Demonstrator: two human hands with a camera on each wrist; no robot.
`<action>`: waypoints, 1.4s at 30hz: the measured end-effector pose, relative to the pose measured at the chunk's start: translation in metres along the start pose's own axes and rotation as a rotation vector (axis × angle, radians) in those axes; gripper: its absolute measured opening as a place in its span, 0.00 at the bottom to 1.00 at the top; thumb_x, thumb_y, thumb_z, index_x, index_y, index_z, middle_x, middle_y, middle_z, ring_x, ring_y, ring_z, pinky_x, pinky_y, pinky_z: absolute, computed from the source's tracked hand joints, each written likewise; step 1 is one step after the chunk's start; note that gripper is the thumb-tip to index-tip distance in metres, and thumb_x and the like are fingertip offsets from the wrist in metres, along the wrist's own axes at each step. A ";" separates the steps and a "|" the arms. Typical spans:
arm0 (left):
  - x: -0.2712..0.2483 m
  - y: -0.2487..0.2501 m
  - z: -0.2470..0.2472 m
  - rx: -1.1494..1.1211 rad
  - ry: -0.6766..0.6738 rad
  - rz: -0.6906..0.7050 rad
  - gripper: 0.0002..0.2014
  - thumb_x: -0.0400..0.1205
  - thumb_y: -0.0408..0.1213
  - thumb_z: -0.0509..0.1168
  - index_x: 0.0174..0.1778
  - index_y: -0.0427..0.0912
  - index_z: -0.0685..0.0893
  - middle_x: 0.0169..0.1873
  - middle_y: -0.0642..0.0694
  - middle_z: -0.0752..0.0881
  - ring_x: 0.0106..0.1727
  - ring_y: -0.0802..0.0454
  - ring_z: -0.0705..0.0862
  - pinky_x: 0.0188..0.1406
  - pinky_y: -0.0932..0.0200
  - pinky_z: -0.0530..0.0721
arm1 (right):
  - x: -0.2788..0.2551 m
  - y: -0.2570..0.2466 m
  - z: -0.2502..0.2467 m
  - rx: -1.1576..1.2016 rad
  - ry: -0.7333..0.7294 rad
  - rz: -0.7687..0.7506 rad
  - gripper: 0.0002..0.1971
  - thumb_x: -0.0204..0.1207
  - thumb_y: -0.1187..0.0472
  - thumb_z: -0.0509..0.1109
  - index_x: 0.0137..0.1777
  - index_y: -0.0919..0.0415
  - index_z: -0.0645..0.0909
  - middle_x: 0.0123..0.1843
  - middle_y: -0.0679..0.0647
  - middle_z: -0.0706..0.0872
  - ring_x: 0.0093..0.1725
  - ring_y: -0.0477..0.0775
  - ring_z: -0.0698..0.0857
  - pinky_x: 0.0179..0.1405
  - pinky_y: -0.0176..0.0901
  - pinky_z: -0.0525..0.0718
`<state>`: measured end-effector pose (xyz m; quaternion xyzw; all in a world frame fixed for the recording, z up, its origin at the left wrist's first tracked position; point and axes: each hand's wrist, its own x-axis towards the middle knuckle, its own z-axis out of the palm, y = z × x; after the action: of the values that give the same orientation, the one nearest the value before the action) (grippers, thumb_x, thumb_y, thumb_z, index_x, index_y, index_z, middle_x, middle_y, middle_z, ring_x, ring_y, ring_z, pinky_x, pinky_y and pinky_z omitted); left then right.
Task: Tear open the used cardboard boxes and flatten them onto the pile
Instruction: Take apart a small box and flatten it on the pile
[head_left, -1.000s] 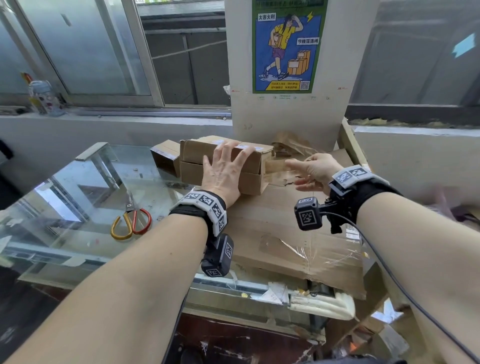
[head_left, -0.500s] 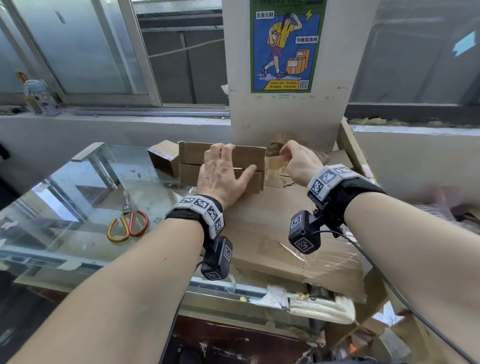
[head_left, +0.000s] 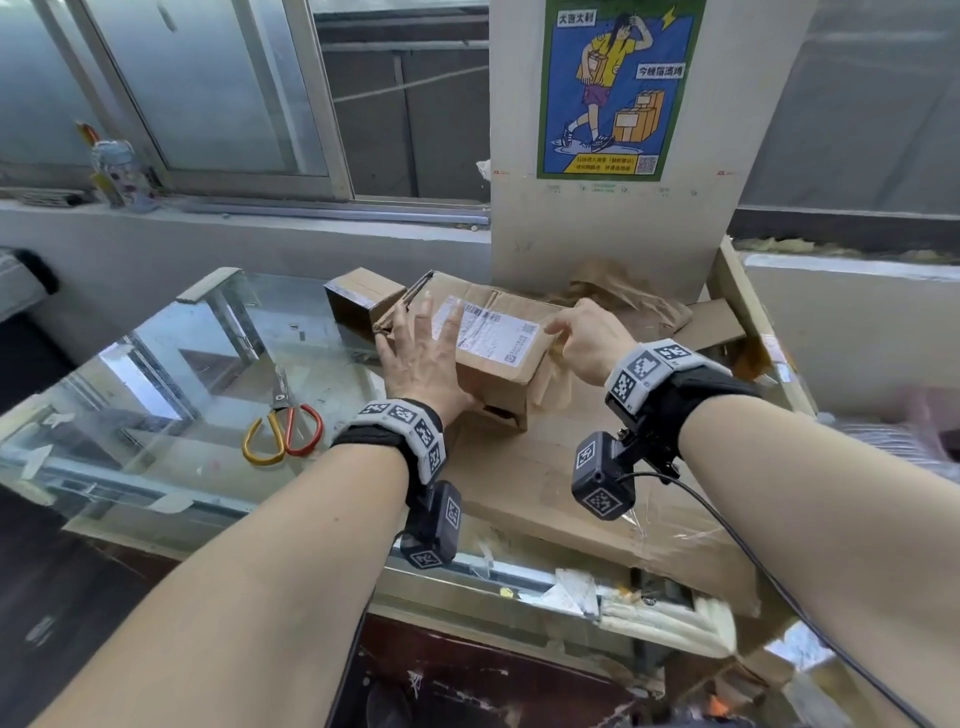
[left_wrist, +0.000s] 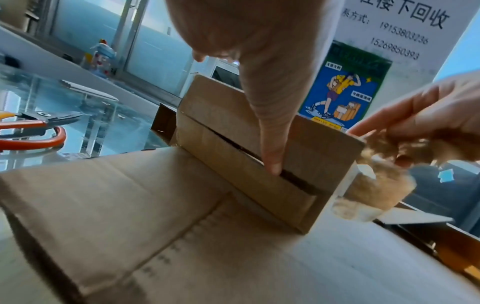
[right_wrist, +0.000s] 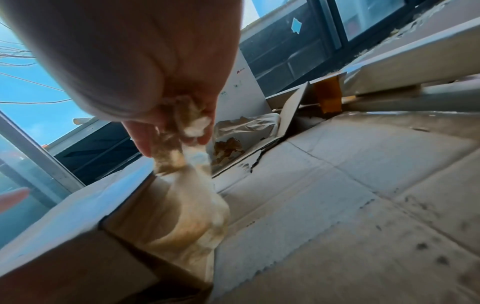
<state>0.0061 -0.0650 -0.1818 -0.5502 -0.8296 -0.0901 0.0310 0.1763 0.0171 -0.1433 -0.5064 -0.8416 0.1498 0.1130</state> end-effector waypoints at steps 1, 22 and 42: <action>0.000 0.001 0.002 0.007 -0.011 0.011 0.64 0.62 0.60 0.79 0.82 0.60 0.37 0.82 0.46 0.35 0.82 0.37 0.33 0.79 0.30 0.45 | -0.001 0.000 0.001 0.020 0.006 0.011 0.17 0.78 0.67 0.62 0.63 0.53 0.83 0.64 0.55 0.80 0.65 0.58 0.79 0.67 0.48 0.76; 0.026 -0.020 -0.026 -0.898 0.106 -0.681 0.42 0.66 0.53 0.80 0.68 0.34 0.70 0.65 0.41 0.80 0.64 0.42 0.81 0.63 0.54 0.79 | -0.008 -0.005 0.009 -0.063 -0.048 -0.103 0.29 0.75 0.74 0.59 0.77 0.59 0.65 0.77 0.59 0.65 0.73 0.62 0.69 0.74 0.49 0.67; 0.015 0.012 -0.008 -0.550 -0.338 -0.307 0.27 0.76 0.53 0.69 0.64 0.37 0.81 0.62 0.42 0.83 0.63 0.42 0.82 0.64 0.54 0.79 | 0.013 0.018 -0.031 0.581 0.368 0.279 0.24 0.86 0.47 0.52 0.62 0.67 0.79 0.52 0.61 0.80 0.55 0.59 0.79 0.59 0.46 0.73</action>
<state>0.0112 -0.0484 -0.1701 -0.4140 -0.8406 -0.2216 -0.2698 0.1955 0.0412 -0.1210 -0.5816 -0.6523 0.3029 0.3800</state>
